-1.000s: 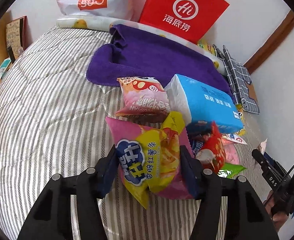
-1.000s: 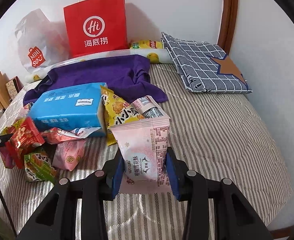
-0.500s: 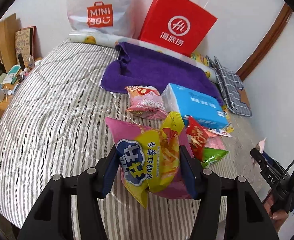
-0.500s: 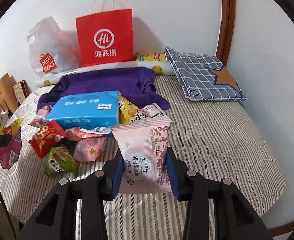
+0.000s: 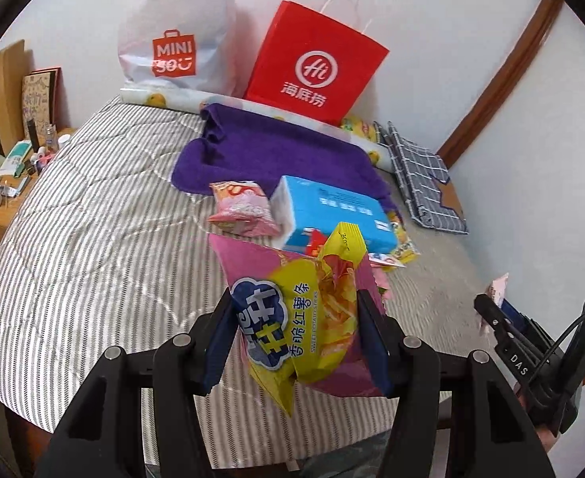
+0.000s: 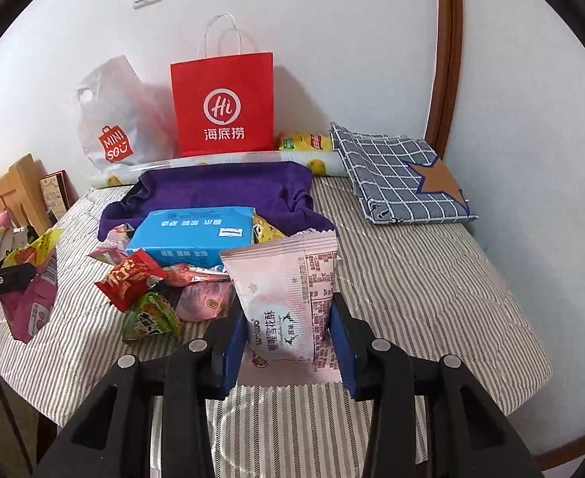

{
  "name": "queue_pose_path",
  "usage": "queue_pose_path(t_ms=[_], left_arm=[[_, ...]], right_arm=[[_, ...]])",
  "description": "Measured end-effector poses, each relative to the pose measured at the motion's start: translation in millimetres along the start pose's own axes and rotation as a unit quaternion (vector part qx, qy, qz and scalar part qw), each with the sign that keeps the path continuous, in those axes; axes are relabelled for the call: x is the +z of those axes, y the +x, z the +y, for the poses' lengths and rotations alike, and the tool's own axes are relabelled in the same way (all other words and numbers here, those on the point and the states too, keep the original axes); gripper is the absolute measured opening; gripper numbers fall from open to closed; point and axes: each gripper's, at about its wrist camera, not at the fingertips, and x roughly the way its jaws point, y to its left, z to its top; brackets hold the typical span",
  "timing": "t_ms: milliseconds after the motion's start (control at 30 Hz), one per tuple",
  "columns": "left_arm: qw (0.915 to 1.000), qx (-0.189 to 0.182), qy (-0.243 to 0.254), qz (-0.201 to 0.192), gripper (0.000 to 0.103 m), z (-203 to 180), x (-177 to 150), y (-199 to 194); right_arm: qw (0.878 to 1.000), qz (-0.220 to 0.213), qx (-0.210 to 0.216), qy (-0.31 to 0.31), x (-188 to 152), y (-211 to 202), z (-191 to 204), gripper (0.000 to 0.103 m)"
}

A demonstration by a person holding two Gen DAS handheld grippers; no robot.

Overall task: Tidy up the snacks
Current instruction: 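Carry the chip bag in the left tool while the right carries the biscuit packet toward the purple towel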

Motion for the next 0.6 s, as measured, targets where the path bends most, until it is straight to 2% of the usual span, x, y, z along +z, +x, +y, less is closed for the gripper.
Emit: queue_pose_path(t_ms=[600], left_arm=[[0.999, -0.016, 0.041, -0.003, 0.057, -45, 24, -9]], right_arm=[[1.0, -0.02, 0.013, -0.003, 29, -12, 8, 0.038]])
